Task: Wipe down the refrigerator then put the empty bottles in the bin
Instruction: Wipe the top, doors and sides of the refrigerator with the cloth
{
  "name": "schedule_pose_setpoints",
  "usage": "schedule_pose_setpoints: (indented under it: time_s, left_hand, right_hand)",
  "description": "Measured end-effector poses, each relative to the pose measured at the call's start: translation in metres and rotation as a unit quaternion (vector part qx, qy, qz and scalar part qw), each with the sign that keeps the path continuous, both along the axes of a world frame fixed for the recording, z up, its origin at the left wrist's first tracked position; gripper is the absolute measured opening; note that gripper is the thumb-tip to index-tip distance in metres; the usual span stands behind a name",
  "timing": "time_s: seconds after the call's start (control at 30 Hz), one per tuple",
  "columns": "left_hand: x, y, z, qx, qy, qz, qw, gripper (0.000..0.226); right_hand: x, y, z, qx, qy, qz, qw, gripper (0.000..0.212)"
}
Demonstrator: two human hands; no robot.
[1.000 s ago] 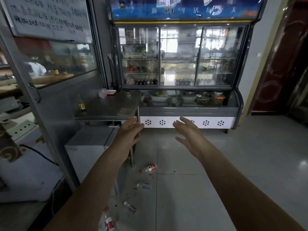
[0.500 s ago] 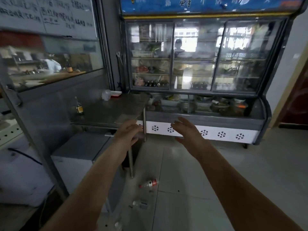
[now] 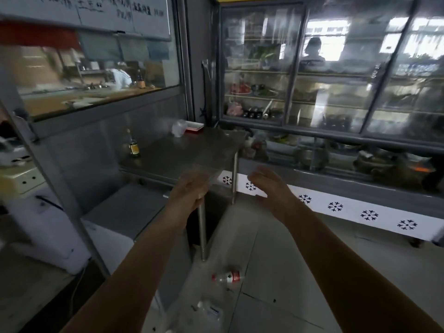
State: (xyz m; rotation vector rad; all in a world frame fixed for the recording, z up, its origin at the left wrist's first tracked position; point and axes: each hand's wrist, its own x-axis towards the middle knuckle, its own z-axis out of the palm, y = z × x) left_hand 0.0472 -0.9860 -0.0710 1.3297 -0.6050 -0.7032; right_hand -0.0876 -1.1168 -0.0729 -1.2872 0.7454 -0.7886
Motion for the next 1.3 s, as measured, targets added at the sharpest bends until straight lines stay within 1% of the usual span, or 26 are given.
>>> schedule_pose_setpoints:
  time_s: [0.07,0.13,0.2,0.27,0.3,0.33,0.4,0.43,0.5,0.53,0.6,0.63,0.67,0.73,0.8,0.87,0.97,1.07,1.2,1.27,1.3]
  left_hand:
    - [0.020,-0.022,-0.006,0.001,-0.009,0.014,1.000,0.016]
    - [0.046,-0.046,-0.015,0.003,-0.006,0.021,1.000,0.015]
    - [0.073,-0.072,-0.024,0.006,0.005,0.026,1.000,0.018]
    - [0.099,-0.100,-0.030,0.018,0.017,0.033,0.999,0.021]
    - [0.112,-0.113,-0.032,0.026,0.024,0.040,0.999,0.020]
    - [0.124,-0.125,-0.033,0.032,0.026,0.045,0.998,0.017]
    - [0.145,-0.148,-0.038,0.039,0.032,0.062,0.997,0.012]
    - [0.155,-0.156,-0.041,0.038,0.039,0.072,0.996,0.011]
    - [0.170,-0.170,-0.047,0.035,0.046,0.087,0.995,0.012]
    - [0.176,-0.175,-0.049,0.038,0.051,0.093,0.994,0.013]
    - [0.189,-0.184,-0.054,0.043,0.071,0.107,0.991,0.015]
    - [0.197,-0.190,-0.058,0.046,0.078,0.117,0.989,0.017]
    - [0.205,-0.195,-0.062,0.054,0.081,0.126,0.987,0.024]
    - [0.216,-0.206,-0.070,0.066,0.082,0.133,0.985,0.038]
    - [0.223,-0.218,-0.079,0.073,0.088,0.157,0.981,0.040]
    - [0.230,-0.232,-0.085,0.077,0.098,0.195,0.973,0.039]
    - [0.242,-0.259,-0.100,0.098,0.090,0.239,0.962,0.037]
    - [0.249,-0.286,-0.113,0.107,0.095,0.288,0.947,0.040]
    - [0.256,-0.325,-0.133,0.105,0.113,0.342,0.927,0.040]
    - [0.256,-0.340,-0.143,0.106,0.120,0.363,0.918,0.036]
    - [0.256,-0.345,-0.148,0.106,0.120,0.367,0.916,0.029]
  right_hand:
    - [0.023,-0.025,-0.008,-0.004,0.014,0.007,1.000,0.038]
    - [0.046,-0.052,-0.016,-0.004,0.019,0.021,1.000,0.040]
    - [0.071,-0.084,-0.023,-0.024,0.044,0.048,0.998,0.040]
    - [0.101,-0.110,-0.022,0.004,0.049,0.094,0.994,0.045]
    - [0.116,-0.125,-0.022,0.031,0.044,0.106,0.993,0.043]
    - [0.130,-0.141,-0.024,0.032,0.058,0.117,0.991,0.041]
    - [0.158,-0.170,-0.034,-0.007,0.085,0.096,0.992,0.038]
    - [0.170,-0.184,-0.040,-0.007,0.099,0.073,0.992,0.038]
    - [0.192,-0.204,-0.052,-0.020,0.115,0.103,0.988,0.042]
    - [0.202,-0.210,-0.057,-0.025,0.126,0.140,0.982,0.048]
    - [0.220,-0.219,-0.064,-0.017,0.139,0.154,0.978,0.056]
    - [0.227,-0.224,-0.069,-0.029,0.151,0.160,0.975,0.056]
    - [0.235,-0.229,-0.072,-0.035,0.152,0.164,0.974,0.056]
    - [0.251,-0.241,-0.080,0.001,0.135,0.149,0.980,0.055]
    - [0.268,-0.258,-0.091,0.016,0.140,0.168,0.976,0.056]
    - [0.286,-0.277,-0.103,0.017,0.156,0.193,0.969,0.060]
    - [0.314,-0.310,-0.122,0.009,0.177,0.240,0.954,0.065]
    - [0.339,-0.339,-0.139,-0.005,0.213,0.300,0.930,0.066]
    - [0.365,-0.373,-0.167,-0.031,0.257,0.349,0.901,0.067]
    - [0.376,-0.386,-0.179,-0.038,0.272,0.363,0.890,0.068]
    - [0.381,-0.391,-0.185,-0.044,0.279,0.369,0.885,0.069]
